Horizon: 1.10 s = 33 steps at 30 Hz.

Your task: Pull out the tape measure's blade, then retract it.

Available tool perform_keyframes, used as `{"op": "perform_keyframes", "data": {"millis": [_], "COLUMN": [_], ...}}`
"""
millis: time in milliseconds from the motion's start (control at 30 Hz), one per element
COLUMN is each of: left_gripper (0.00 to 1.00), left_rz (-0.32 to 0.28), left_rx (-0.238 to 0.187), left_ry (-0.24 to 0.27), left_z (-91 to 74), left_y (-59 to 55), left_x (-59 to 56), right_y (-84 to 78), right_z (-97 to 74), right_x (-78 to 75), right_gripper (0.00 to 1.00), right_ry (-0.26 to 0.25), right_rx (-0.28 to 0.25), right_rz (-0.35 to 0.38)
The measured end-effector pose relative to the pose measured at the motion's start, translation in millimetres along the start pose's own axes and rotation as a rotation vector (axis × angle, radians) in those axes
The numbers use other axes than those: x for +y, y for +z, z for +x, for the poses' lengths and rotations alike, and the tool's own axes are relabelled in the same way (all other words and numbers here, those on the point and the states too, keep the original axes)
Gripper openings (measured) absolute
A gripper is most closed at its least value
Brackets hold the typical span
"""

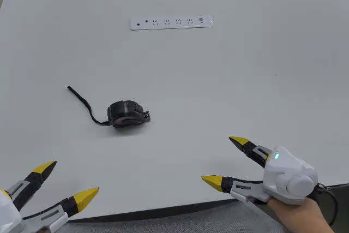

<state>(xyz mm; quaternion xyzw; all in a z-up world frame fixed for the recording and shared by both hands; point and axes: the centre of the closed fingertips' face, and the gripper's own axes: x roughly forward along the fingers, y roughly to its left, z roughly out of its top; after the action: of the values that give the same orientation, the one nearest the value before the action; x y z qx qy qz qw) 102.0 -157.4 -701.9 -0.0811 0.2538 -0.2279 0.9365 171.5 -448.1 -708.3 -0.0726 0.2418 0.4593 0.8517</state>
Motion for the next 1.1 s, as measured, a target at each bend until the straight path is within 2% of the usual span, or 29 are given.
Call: {"op": "perform_keyframes", "data": {"millis": [400, 1100], "left_gripper": [0.77, 0.77], "left_rz": [-0.009, -0.002], "left_rx": [0.010, 0.012], "left_ry": [-0.005, 0.000], "left_z": [0.5, 0.9], "left_y": [-3.2, -6.6], "left_x": [-2.0, 6.4], "right_y": [-4.4, -3.5], "right_z": [-0.1, -0.2], "right_x": [0.0, -2.9], "right_gripper": [0.75, 0.74], "right_ry": [-0.005, -0.007], "right_rx": [0.003, -0.002], "right_rz": [0.008, 0.016]}}
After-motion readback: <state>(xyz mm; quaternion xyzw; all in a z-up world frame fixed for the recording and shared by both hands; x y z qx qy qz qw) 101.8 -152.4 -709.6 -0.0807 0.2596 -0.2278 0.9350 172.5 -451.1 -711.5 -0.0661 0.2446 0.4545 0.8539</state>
